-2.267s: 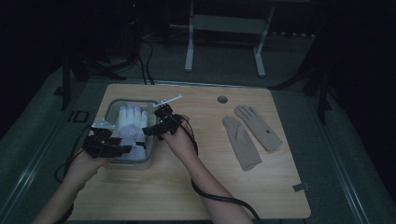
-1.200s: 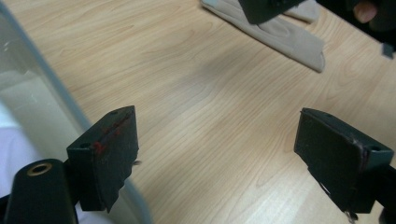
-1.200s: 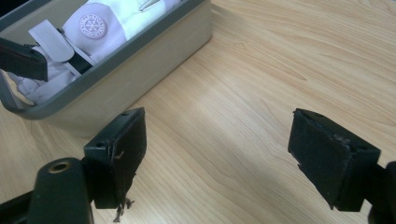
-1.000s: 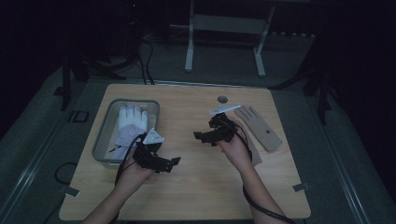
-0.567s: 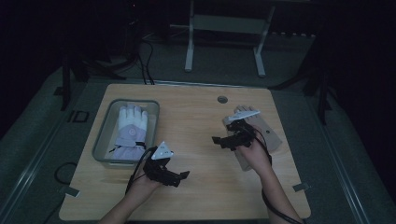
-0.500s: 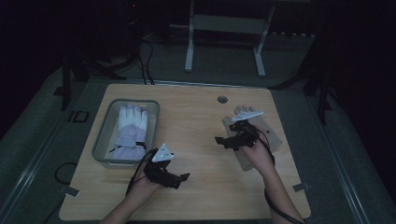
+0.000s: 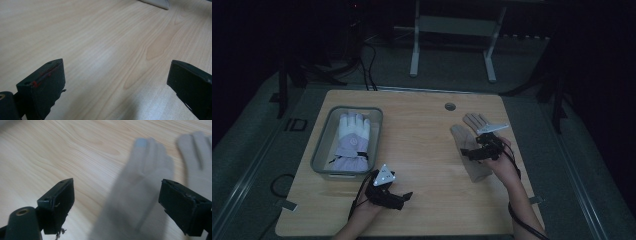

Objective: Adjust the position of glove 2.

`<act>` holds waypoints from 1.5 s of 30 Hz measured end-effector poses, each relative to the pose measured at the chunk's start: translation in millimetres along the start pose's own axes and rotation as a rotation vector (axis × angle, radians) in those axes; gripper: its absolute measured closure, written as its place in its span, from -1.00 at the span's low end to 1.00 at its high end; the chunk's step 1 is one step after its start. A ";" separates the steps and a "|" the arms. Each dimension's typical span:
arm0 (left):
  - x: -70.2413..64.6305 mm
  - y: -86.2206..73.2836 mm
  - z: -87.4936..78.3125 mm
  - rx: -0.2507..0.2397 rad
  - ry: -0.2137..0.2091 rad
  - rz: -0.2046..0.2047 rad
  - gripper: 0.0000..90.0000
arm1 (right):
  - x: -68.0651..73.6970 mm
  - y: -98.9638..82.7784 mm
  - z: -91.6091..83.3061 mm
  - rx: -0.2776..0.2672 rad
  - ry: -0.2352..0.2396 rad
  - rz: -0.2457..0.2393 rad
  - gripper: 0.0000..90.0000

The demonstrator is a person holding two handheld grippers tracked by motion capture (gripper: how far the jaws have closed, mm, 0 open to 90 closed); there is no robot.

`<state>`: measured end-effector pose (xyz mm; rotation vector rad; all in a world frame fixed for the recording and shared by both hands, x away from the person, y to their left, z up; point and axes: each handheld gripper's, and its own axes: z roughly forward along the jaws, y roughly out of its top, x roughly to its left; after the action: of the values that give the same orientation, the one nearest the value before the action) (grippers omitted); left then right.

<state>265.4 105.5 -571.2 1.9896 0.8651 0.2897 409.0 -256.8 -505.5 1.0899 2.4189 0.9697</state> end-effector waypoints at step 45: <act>-8.1 -6.3 -6.1 -0.052 0.039 0.023 -0.96 | 52.3 58.2 6.3 -0.092 -0.024 0.155 0.76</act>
<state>253.5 106.2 -572.0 1.9523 0.8513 0.3626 409.1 -186.7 -470.1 1.2626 2.2740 1.0979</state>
